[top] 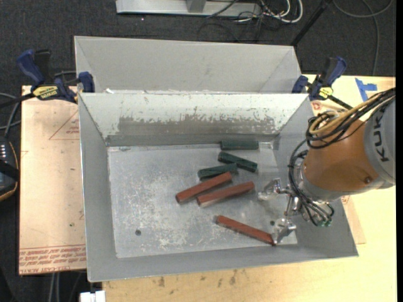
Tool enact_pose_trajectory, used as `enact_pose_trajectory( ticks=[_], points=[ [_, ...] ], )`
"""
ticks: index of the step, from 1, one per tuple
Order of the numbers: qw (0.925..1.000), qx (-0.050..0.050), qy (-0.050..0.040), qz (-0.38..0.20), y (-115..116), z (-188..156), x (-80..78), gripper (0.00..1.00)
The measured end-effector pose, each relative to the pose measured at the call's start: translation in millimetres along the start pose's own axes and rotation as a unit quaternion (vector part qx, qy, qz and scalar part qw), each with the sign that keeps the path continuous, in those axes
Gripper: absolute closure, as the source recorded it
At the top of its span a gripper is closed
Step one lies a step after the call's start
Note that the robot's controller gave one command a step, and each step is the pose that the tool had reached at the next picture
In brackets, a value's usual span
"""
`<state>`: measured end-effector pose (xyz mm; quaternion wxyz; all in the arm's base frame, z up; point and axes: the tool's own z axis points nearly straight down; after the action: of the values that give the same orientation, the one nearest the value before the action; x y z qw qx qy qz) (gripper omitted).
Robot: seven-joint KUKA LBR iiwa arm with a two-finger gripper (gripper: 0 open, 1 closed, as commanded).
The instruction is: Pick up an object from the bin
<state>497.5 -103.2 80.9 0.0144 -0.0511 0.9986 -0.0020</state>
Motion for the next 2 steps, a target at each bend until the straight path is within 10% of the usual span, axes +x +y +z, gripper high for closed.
enact_pose_trajectory(
  ticks=[1, 2],
  points=[
    [0.9996, -0.002, 0.0177, 0.02, 41.8, -1.3, -0.7, 1.0],
    [0.9997, -0.002, 0.0168, 0.02, 42.0, -1.3, -1.2, 1.0]
  ],
)
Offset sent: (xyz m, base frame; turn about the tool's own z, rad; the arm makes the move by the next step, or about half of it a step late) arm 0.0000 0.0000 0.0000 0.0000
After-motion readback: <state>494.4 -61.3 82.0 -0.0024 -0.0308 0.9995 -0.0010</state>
